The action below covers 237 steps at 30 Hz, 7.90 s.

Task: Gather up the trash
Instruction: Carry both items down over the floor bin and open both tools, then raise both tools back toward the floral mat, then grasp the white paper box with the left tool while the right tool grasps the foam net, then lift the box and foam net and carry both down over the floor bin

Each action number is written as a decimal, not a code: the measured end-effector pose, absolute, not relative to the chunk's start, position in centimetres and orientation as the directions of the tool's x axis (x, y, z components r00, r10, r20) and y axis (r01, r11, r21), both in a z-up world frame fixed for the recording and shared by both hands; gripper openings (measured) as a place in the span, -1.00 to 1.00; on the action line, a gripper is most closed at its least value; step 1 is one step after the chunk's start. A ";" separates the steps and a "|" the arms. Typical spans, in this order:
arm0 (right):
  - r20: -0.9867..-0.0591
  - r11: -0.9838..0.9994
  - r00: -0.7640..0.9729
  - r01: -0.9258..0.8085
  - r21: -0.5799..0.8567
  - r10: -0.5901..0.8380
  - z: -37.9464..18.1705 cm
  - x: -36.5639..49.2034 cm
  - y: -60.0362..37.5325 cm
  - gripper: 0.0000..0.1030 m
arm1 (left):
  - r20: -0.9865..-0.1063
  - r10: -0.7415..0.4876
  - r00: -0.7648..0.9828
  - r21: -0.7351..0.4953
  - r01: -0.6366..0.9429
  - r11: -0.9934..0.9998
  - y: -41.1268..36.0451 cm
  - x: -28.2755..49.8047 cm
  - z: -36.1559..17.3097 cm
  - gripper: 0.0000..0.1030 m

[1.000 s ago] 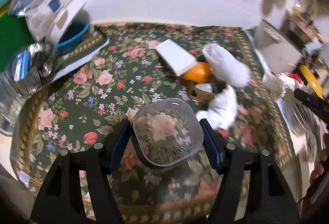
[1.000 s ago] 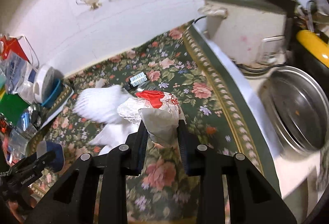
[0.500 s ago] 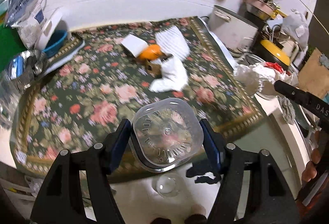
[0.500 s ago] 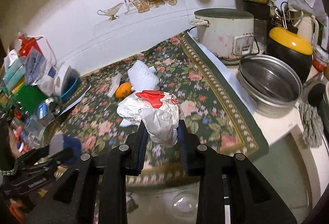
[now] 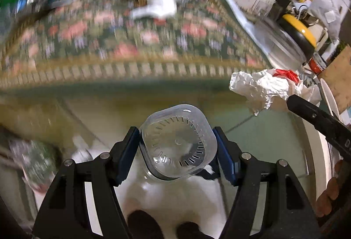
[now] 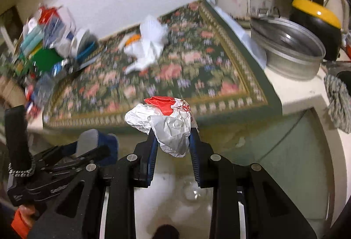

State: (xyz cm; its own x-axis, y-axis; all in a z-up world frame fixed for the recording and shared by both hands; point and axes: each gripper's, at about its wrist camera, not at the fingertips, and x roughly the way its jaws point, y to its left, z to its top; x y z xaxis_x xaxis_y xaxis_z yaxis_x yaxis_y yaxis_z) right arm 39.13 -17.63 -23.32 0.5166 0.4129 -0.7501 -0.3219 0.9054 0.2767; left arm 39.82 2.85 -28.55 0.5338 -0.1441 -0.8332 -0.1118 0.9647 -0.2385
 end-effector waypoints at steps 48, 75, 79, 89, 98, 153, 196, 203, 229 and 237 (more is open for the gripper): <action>-0.905 0.920 0.275 -0.315 0.233 0.323 -55.3 38.1 -11.3 -0.13 | -0.936 -0.139 0.324 -0.200 -0.166 0.966 5.1 38.9 -60.9 0.38; -0.649 0.954 0.701 -0.246 0.171 0.297 -12.8 30.9 -10.2 0.06 | -0.653 -0.085 0.753 -0.146 -0.015 0.989 13.2 32.8 -13.3 0.40; -0.591 0.965 0.763 -0.219 0.145 0.262 -9.7 30.6 -9.5 0.29 | -0.621 -0.086 0.779 -0.127 0.008 0.992 13.6 32.5 -10.4 0.59; -0.520 0.955 0.801 -0.252 0.155 0.295 -7.5 34.9 -10.9 0.46 | -0.594 -0.008 0.805 -0.098 -0.062 0.993 12.2 38.2 -8.2 0.80; -0.576 0.908 0.712 -0.390 0.151 0.401 -7.5 44.2 -13.2 0.46 | -0.627 0.099 0.773 -0.129 -0.228 0.965 10.8 46.5 -8.4 0.80; -0.768 0.846 0.440 -0.477 0.239 0.465 -19.8 71.5 0.3 -0.54 | -0.828 -0.077 0.556 -0.275 -0.282 0.919 20.9 76.2 -25.0 -0.03; -0.556 0.896 0.703 -0.364 0.255 0.443 -8.6 45.0 -10.6 -0.56 | -0.600 -0.052 0.798 -0.160 -0.057 0.985 12.2 43.2 -9.0 -0.03; -0.568 0.919 0.724 -0.283 0.273 0.392 -9.9 37.4 -8.5 -0.56 | -0.635 -0.104 0.766 -0.150 0.011 0.989 14.3 36.1 -10.5 -0.03; -0.803 0.930 0.476 -0.253 0.267 0.359 -27.4 31.5 -12.2 -0.55 | -0.854 -0.149 0.499 -0.216 -0.079 0.973 7.3 30.5 -31.9 -0.03; -0.853 0.922 0.378 -0.284 0.263 0.360 -39.0 33.5 -14.0 -0.55 | -0.895 -0.151 0.420 -0.245 -0.179 0.953 4.7 31.2 -44.4 -0.03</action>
State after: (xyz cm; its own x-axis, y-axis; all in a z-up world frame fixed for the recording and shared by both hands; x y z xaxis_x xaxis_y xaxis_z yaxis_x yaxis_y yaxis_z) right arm 33.54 -14.02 -38.97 0.3784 0.3597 -0.8529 -0.2841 0.9221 0.2629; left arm 31.23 4.75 -44.36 0.4199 -0.1508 -0.8949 -0.1794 0.9528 -0.2448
